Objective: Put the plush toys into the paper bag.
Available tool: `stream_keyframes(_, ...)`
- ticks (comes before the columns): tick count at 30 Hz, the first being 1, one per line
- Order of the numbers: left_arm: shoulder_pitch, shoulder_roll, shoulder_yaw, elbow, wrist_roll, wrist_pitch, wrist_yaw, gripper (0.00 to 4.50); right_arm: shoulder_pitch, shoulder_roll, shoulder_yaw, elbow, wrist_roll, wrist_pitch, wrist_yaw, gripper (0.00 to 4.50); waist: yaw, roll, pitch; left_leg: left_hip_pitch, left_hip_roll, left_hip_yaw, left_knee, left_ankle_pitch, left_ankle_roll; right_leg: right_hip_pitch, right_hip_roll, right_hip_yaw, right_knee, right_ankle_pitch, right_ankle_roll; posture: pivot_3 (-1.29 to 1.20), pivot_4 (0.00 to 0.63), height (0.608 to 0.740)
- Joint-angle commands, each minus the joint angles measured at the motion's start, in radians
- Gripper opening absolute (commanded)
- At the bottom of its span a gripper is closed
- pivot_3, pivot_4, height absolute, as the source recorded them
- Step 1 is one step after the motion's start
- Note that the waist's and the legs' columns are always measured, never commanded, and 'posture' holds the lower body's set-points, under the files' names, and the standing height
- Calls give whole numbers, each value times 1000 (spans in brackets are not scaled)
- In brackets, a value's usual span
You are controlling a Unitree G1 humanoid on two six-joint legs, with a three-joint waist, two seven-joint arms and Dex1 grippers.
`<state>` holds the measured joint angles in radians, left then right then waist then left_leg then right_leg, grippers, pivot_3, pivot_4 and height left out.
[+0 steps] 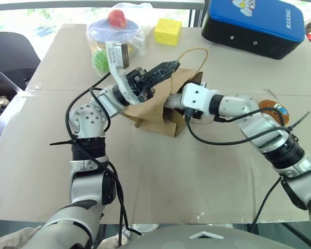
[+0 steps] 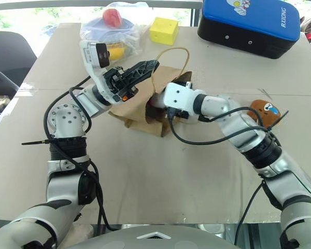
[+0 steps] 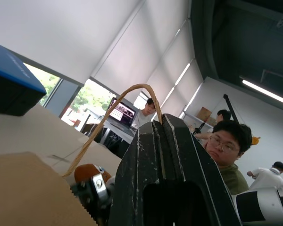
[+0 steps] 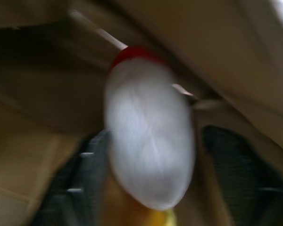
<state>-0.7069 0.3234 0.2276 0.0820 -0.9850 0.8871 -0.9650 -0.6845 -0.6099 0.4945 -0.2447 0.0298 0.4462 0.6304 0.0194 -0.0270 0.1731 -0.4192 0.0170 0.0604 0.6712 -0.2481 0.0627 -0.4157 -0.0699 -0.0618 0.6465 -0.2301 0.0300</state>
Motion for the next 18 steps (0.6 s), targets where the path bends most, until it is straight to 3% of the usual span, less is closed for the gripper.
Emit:
stream_keyframes(1,10,3,13,-34,-6,-32,5,0,118,-80,-178,-255,94,119,51,3509,-2,0,0,0,0,0,0,0,0,0,-1,0,-1,0,0,0,150,740)
stream_keyframes(3,9,-7,5,-26,14,-59,10,0,195,-88,-319,-406,197,250,43,3509,-4,0,0,0,0,-1,0,0,0,1,-1,-1,-1,1,1,0,150,740)
stream_keyframes(6,2,-28,-12,-23,41,-99,20,0,412,-20,-680,-681,381,499,-7,3509,0,0,0,2,1,0,0,0,0,1,-1,-1,0,1,1,0,150,740)
stream_keyframes(10,4,-33,-24,-33,52,-118,15,0,628,-34,-977,-800,391,662,-33,3509,4,0,0,2,1,-6,0,1,-1,5,-1,-4,-1,1,1,0,150,740)
stream_keyframes(14,7,-49,-38,-27,61,-137,16,0,868,-138,-1065,-737,247,679,-79,3509,1,1,-1,2,0,-4,0,0,-1,5,-1,-2,-1,1,1,0,150,740)
stream_keyframes(18,2,-67,-55,-16,72,-155,14,0,865,-189,-929,-534,137,615,-181,3509,-11,2,-1,6,0,0,1,-1,2,5,0,3,0,1,1,0,150,740)
